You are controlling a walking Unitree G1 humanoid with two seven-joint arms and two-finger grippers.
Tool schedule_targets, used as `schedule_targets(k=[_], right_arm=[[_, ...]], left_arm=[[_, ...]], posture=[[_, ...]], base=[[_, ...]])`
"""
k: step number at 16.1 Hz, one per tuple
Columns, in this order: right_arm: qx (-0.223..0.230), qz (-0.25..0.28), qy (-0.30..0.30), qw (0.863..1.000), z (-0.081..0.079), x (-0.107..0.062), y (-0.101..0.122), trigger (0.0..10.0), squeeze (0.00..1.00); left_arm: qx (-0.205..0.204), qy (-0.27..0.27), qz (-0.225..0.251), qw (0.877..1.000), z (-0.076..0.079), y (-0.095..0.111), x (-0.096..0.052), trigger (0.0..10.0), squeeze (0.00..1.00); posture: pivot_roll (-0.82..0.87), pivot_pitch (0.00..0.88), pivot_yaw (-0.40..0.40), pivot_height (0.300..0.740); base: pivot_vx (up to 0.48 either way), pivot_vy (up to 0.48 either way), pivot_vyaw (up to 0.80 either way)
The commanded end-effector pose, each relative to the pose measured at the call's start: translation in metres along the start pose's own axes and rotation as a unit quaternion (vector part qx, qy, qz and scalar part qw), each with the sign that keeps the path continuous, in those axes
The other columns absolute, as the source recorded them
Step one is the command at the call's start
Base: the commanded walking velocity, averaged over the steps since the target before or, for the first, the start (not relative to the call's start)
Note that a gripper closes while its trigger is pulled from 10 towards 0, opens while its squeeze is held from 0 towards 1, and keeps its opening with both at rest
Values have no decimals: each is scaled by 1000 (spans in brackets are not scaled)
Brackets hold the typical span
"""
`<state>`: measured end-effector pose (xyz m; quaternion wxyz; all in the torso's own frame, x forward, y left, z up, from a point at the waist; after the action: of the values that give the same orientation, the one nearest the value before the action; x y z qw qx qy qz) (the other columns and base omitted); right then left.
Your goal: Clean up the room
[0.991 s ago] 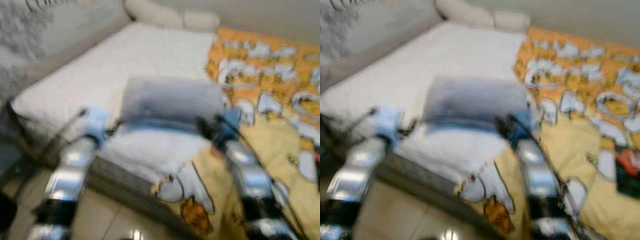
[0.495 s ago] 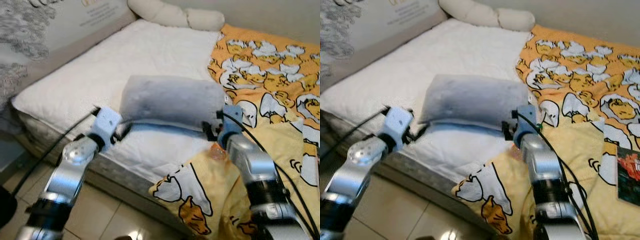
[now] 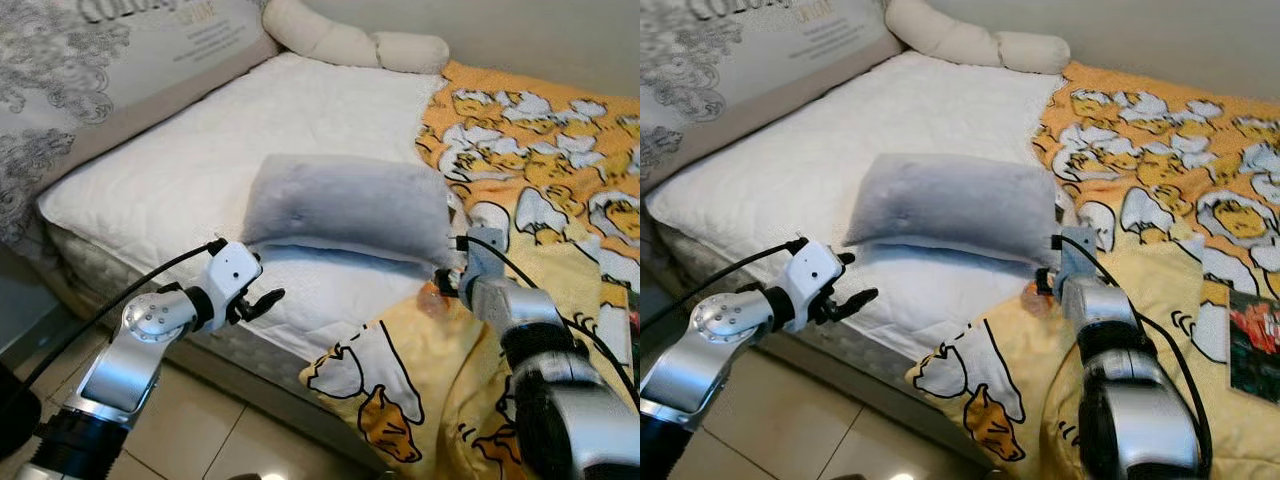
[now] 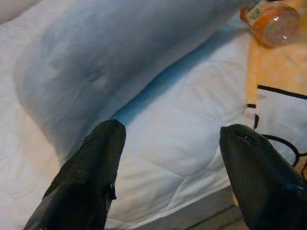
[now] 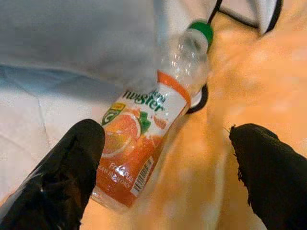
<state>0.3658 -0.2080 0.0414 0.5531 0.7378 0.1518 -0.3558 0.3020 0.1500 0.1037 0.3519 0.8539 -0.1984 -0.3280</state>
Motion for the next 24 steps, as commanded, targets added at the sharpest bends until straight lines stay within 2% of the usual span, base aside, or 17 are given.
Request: schedule_targets(k=[1, 2, 4, 7, 9, 11, 12, 13, 15, 16, 21, 22, 23, 24], right_arm=[[19, 2, 14, 1000, -4, 1, 6, 10000, 0], [28, 1, 14, 1000, -4, 2, 5, 10000, 0], [78, -17, 20, 997, -4, 4, -4, 10000, 0], [78, -34, 11, 996, -1, 8, -22, 10000, 0], [99, -38, 19, 994, -4, 8, -27, 10000, 0], [90, -51, 18, 995, -7, 9, -37, 10000, 0], [89, -56, 16, 994, -7, 9, -39, 6000, 0], [81, -60, 10, 995, -5, 9, -42, 824, 0], [62, -72, 1, 995, 0, 9, -51, 0, 0], [79, -82, -6, 993, 4, 10, -57, 0, 0], [84, -87, -12, 993, 7, 10, -60, 0, 0], [142, -85, -22, 986, 17, 10, -63, 0, 0], [167, -83, -23, 982, 21, 11, -64, 0, 0], [172, -86, -22, 981, 22, 11, -67, 0, 0]], left_arm=[[10, -6, 10, 1000, -3, 9, 1, 10000, 0], [11, -9, 11, 1000, -2, 10, 2, 10000, 0], [11, -13, 12, 1000, 2, 12, 3, 10000, 0], [10, -11, -2, 1000, 0, 8, -1, 10000, 0], [8, -9, -10, 1000, 0, 5, -5, 10000, 0], [8, -9, -22, 1000, 0, 0, -10, 10000, 0], [8, -11, -23, 1000, 1, 0, -11, 10000, 0], [4, -13, -23, 1000, 2, 0, -12, 10000, 0], [-14, -19, -19, 1000, 5, -1, -11, 10000, 0], [-14, -22, -20, 999, 6, -1, -11, 10000, 0], [-13, -23, -22, 999, 7, -1, -11, 10000, 0], [-14, -23, -25, 999, 8, -3, -8, 10000, 0], [-16, -22, -26, 999, 10, -3, -7, 10000, 0], [-18, -23, -26, 999, 12, -4, -8, 10000, 0]], posture=[[20, 0, 16, 740], [20, 0, 16, 740], [49, 0, 11, 740], [90, 0, -2, 740], [119, 0, -11, 740], [144, 0, -30, 740], [146, 0, -33, 740], [145, 0, -34, 740], [138, 0, -33, 740], [134, 0, -31, 740], [131, 0, -31, 740], [121, 0, -30, 740], [115, 0, -26, 740], [112, 0, -27, 740]], base=[[0, 0, 0], [0, 0, 0], [0, 0, 0], [0, 0, 0], [0, 0, 0], [0, 0, 0], [0, 0, 0], [0, 0, 0], [0, 0, 0], [0, 0, 0], [0, 0, 0], [0, 0, 0], [0, 0, 0], [0, 0, 0]])
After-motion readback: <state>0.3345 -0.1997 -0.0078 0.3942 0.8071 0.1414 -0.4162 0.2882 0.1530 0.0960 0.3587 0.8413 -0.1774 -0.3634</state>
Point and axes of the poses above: a point about 5 cm out from each wrist's last joint towards the gripper, its own x axis pointing out of the wrist towards the gripper, its own y axis along the axis of the wrist's last joint, z = x × y, the point moved 3 cm from there along x, pointing out of the wrist towards the gripper, and after that the axes turned 15 degrees about x, right-handed, at the moved point
